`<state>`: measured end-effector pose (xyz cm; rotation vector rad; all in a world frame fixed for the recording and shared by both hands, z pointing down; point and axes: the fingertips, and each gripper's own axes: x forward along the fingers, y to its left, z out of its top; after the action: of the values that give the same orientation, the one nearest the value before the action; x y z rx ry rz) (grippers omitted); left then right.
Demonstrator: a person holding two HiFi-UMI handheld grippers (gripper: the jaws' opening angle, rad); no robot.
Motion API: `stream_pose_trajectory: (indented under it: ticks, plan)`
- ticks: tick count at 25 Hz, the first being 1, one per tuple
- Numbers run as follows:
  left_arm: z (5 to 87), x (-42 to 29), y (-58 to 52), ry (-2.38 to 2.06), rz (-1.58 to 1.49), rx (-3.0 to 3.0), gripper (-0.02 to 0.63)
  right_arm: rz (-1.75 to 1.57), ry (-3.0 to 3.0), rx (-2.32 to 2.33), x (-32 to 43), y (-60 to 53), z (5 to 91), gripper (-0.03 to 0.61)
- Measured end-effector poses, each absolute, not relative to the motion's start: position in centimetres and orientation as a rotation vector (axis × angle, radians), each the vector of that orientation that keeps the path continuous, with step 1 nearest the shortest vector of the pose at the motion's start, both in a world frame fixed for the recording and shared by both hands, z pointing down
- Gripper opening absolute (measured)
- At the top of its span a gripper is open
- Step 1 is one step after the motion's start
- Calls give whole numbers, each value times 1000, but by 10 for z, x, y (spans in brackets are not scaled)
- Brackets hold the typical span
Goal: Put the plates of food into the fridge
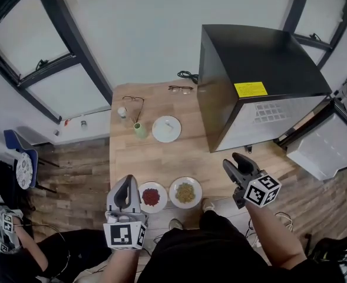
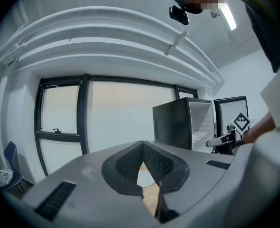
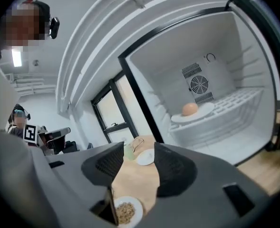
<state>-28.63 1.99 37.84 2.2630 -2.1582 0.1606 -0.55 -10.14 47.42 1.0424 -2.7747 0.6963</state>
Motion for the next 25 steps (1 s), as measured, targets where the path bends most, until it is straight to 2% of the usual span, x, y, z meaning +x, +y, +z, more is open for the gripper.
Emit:
stream_pose_trajectory:
  ticks: [12,25]
  plan:
    - [409,-308,62,-2080,178,2280,3,1179,-2532,1147,-24,-6,590,201]
    - [422,-323,108,-2028,366,2295,3,1608,-2276,1239,-48,58,692,201]
